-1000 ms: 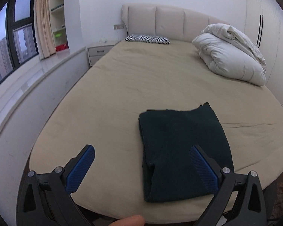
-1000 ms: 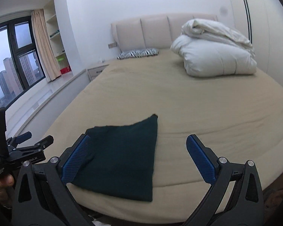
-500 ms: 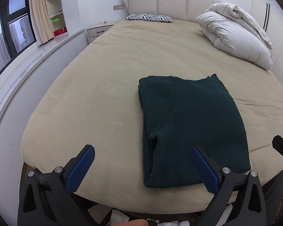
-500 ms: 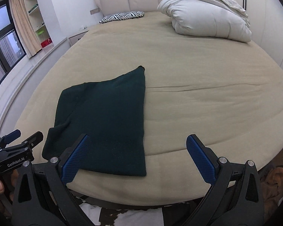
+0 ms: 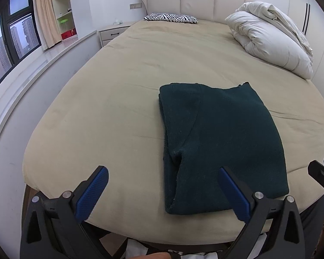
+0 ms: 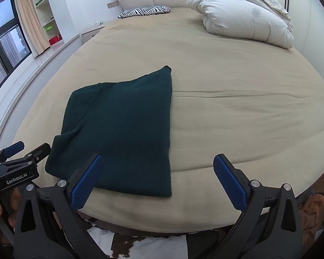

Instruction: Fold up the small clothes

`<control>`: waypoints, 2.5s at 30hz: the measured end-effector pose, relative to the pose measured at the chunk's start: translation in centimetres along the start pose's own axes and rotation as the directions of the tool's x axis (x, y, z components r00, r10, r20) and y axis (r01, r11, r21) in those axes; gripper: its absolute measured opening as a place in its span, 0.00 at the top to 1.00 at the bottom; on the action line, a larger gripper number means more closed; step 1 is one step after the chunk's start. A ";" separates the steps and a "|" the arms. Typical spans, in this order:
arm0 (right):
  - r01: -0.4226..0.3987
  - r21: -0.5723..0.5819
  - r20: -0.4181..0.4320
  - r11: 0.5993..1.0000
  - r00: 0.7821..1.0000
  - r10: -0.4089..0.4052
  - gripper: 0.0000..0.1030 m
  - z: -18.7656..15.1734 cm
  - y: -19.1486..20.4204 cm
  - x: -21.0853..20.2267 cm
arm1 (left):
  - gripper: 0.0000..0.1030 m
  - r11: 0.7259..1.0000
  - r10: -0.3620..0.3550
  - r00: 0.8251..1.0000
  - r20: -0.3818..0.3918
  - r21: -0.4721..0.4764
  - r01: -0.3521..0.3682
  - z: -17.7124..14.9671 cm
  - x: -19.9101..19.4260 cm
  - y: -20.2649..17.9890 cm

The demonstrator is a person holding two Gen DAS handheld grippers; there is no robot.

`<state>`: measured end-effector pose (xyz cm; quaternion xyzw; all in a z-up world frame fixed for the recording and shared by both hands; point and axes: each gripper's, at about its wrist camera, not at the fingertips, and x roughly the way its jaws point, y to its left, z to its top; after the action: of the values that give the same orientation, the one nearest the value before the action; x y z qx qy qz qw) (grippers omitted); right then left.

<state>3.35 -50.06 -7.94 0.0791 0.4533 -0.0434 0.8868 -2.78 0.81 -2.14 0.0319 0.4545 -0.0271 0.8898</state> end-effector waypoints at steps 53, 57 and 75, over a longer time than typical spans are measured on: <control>-0.016 0.010 -0.027 1.000 1.000 0.016 0.00 -0.4 0.3 1.0 | 0.00 1.000 -0.002 1.000 -0.006 0.008 0.002 -0.3 0.2 0.2; -0.017 0.010 -0.028 1.000 0.999 0.018 0.00 -0.5 0.3 1.1 | 0.00 1.000 -0.003 1.000 -0.008 0.011 0.003 -0.4 0.2 0.2; -0.019 0.010 -0.029 1.000 0.999 0.019 0.00 -0.5 0.3 1.1 | 0.00 1.000 -0.003 1.000 -0.009 0.011 0.003 -0.3 0.2 0.2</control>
<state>3.66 -49.68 -9.06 0.0884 0.4650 -0.0358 0.8801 -2.91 1.07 -2.49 0.0363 0.4584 -0.0309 0.8875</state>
